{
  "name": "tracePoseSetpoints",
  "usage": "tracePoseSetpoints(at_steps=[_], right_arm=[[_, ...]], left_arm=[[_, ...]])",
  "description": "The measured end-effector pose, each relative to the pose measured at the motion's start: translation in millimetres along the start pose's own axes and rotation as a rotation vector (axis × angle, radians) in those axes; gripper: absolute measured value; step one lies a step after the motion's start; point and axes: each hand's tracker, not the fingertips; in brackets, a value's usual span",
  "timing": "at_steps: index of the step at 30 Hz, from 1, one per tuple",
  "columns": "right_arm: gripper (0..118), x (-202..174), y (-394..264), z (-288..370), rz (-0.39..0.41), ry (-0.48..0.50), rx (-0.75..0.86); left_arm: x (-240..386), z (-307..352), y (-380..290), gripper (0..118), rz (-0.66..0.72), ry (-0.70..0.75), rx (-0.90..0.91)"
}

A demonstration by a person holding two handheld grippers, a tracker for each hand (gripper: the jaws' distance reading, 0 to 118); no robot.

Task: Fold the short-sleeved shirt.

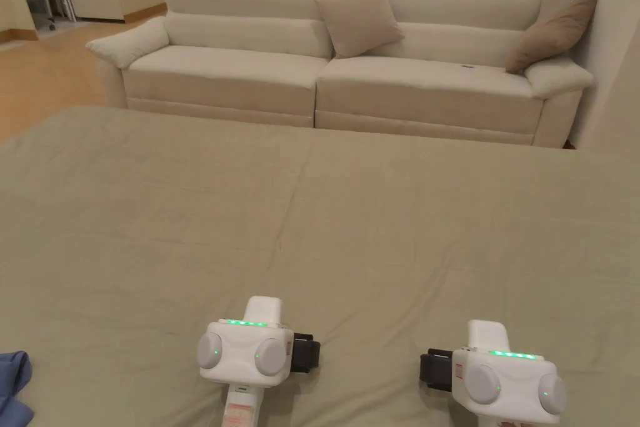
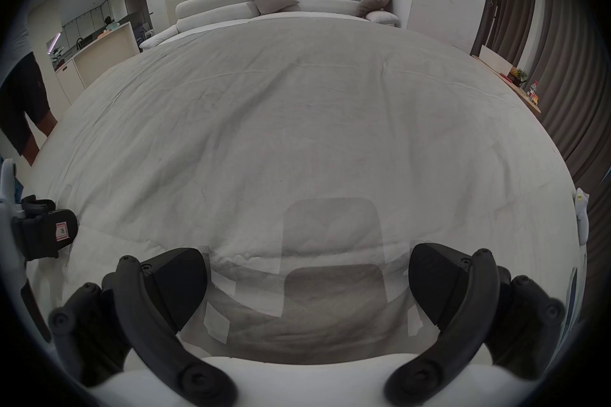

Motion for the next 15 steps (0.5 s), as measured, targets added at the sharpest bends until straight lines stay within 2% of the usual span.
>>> tracePoseSetpoints(at_steps=[15], right_arm=[[118,-1.4,-3.0,1.4,-0.012,-0.017,0.008]], left_arm=[[1.0,-0.1,-0.2,117,-0.001,0.002,0.000]])
